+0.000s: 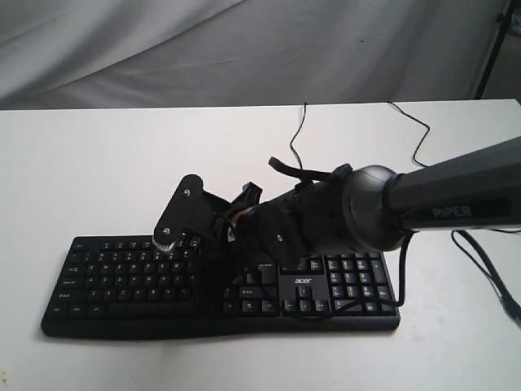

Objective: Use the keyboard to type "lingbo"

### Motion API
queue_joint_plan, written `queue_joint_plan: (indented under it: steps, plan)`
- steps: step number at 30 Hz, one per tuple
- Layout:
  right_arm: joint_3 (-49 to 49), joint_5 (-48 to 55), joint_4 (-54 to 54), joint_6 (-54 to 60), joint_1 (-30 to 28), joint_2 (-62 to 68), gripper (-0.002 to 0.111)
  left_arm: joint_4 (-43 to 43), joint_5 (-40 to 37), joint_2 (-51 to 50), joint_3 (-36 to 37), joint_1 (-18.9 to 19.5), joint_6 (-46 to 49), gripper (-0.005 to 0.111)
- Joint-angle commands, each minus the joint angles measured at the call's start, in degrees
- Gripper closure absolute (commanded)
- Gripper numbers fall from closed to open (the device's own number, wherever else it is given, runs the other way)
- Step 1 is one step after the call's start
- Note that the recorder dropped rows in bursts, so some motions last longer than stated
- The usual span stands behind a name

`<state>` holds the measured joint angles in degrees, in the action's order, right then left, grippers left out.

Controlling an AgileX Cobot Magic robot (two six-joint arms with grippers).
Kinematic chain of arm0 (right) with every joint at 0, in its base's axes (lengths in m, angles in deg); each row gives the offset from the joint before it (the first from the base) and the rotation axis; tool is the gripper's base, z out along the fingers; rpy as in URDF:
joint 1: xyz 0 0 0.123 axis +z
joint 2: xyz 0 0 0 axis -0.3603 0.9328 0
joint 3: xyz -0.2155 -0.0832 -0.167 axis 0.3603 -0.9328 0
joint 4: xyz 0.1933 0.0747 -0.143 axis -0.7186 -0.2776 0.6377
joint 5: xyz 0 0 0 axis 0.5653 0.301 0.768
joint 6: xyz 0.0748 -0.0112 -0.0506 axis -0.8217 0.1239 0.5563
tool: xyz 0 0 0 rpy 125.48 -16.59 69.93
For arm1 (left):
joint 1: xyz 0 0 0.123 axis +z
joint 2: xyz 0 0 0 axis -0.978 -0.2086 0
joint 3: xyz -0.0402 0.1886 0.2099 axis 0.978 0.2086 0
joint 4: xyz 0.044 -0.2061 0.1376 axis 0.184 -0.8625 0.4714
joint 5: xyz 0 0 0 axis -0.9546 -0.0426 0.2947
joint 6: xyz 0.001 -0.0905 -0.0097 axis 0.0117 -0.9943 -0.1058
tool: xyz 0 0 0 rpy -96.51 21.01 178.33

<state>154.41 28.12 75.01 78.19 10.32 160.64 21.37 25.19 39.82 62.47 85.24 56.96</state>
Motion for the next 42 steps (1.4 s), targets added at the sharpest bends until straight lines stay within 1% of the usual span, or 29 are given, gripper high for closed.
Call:
queue_joint_plan:
  steps: [1,42]
  plan:
    - [-0.4,-0.7,0.4,-0.1,-0.1,-0.1,0.108,0.0,0.2,-0.2,0.3,-0.2,-0.2,0.106]
    - [-0.4,0.8,0.0,-0.6,0.0,1.3,0.108,0.0,0.2,-0.2,0.3,-0.2,-0.2,0.106]
